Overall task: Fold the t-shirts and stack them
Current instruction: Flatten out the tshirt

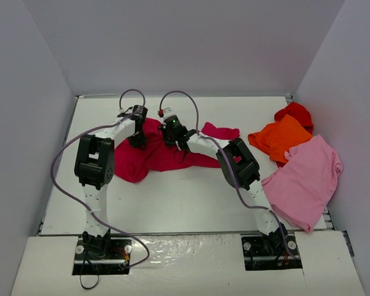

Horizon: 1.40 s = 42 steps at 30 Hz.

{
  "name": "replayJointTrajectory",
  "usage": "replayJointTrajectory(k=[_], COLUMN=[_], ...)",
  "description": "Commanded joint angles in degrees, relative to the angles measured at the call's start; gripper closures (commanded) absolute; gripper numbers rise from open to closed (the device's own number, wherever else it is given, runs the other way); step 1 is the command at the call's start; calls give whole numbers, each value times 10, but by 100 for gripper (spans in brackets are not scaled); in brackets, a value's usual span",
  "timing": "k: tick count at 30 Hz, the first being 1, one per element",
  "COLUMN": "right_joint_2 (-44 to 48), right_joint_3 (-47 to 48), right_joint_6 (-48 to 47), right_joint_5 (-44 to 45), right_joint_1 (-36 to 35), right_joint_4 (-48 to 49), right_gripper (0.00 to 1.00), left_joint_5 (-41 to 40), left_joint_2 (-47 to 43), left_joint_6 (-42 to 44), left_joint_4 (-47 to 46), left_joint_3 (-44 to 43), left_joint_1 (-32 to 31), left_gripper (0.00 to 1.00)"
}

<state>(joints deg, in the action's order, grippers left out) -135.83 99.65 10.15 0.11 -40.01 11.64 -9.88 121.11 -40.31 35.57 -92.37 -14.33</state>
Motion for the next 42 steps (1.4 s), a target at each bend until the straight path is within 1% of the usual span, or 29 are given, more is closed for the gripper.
replayJointTrajectory(k=[1,2,4,7,9,11,13,14,18,20,23,26,28,30,32,35,37,42], right_joint_2=[16,24,51,85,117,131,140,143,151,142,115,82,63,46,26,6,-5,-15], right_joint_3=[-32,-42,-54,-75,-81,-79,-65,-64,-48,-27,7,34,54,76,87,92,90,84], right_joint_6=[-18,-16,-13,-6,5,8,3,1,7,13,26,34,39,44,50,59,66,73], right_joint_5=[20,18,20,25,17,7,11,11,-27,-41,-77,-113,-131,-139,-147,-154,-160,-167], right_joint_1=[4,2,-2,-14,-23,-33,-47,-53,-86,-105,-116,-120,-120,-120,-120,-120,-120,-128], right_joint_4=[-46,-40,-33,-16,-6,1,-2,-4,-4,-5,-5,-5,-4,-4,-5,-6,-6,-5], right_gripper=[100,99,85,71,66,61,60,60,60,59,59,59,60,60,60,60,60,60], left_joint_5=[-84,-98,-107,-125,-151,-194,-217,-226,-253,-242,-190,-139,-125,-124,-134,-145,-146,-135], left_joint_2=[-98,-126,-168,-250,-305,-357,-415,-422,-503,-538,-592,-652,-685,-713,-725,-748,-764,-788], left_joint_6=[-24,-29,-37,-36,-29,-21,-14,-12,-9,-28,-50,-64,-62,-43,-23,1,4,-4], left_joint_4=[-50,-65,-128,-191,-234,-274,-297,-301,-265,-241,-221,-177,-131,-95,-41,10,29,20], left_joint_3=[78,109,157,243,291,328,359,369,379,383,400,405,390,370,342,318,314,333], left_joint_1=[3,1,-3,-15,-29,-41,-47,-47,-49,-54,-57,-57,-57,-57,-57,-57,-57,-57], left_gripper=[100,100,100,99,95,91,86,85,84,84,84,82,80,79,79,78,78,78])
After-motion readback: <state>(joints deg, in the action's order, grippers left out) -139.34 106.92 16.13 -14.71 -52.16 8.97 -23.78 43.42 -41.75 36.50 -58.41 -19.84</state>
